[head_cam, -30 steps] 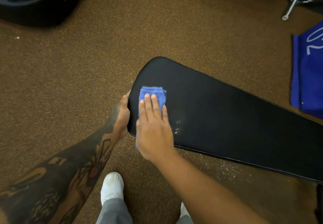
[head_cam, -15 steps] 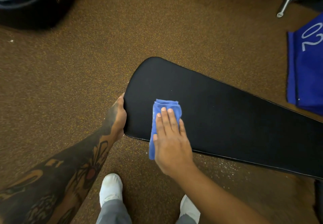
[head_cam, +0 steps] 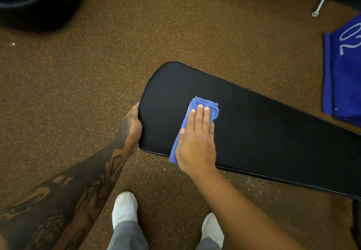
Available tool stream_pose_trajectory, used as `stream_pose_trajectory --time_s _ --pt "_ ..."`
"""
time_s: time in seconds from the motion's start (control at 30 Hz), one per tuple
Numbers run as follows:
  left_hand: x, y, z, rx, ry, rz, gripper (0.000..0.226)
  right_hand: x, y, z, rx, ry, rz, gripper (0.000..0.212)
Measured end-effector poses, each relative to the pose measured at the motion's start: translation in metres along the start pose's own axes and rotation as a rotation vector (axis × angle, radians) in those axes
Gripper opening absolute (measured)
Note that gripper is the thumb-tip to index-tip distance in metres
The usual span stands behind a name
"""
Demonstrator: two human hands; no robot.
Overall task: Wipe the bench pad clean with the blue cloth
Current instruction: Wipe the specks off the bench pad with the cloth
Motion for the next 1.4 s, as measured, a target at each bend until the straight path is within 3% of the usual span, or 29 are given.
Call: stream_pose_trajectory --time_s 0.13,0.37,0.43,0.53,0.73,0.9,1.1,1.23,1.4 --pt "0.001 0.000 -0.001 0.002 0.015 -0.003 0.040 -0.001 -0.026 0.005 0.170 0.013 0.046 0.059" --pt "0.002 0.000 0.004 0.064 -0.013 0.030 0.042 -0.008 0.048 0.009 -0.004 0.067 -0.013 0.059" --pt "0.003 0.000 0.003 0.061 -0.018 0.017 0.043 -0.009 0.046 0.020 0.090 0.036 0.009 0.060" --pt "0.002 0.000 0.002 0.061 -0.041 0.012 0.042 -0.006 0.020 0.020 0.371 0.025 0.067 0.060" --pt "-0.001 -0.003 -0.002 0.062 -0.060 0.017 0.033 -0.008 0.065 0.017 0.109 0.011 0.009 0.062" --pt "-0.002 -0.003 -0.002 0.056 -0.082 0.058 0.039 -0.006 0.035 0.042 0.460 0.007 0.096 0.062" --pt "-0.003 -0.005 -0.001 0.106 -0.142 0.094 0.041 -0.009 0.054 0.062 0.344 0.046 0.086 0.060" --pt "-0.006 -0.006 -0.001 0.128 -0.196 0.142 0.047 -0.010 0.015 0.071 0.664 -0.019 0.099 0.059" --pt "-0.006 -0.005 -0.002 0.133 -0.207 0.154 0.050 -0.008 0.043 0.066 0.496 -0.021 0.060 0.060"
Point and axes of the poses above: each hand's wrist, its own y-axis towards the middle knuckle, its own x-axis out of the back of the hand, z = x × y, the point moved 6 cm from there along y, towards the middle knuckle, and after that the axes turned 9 degrees about -z, right-handed, at the moved point
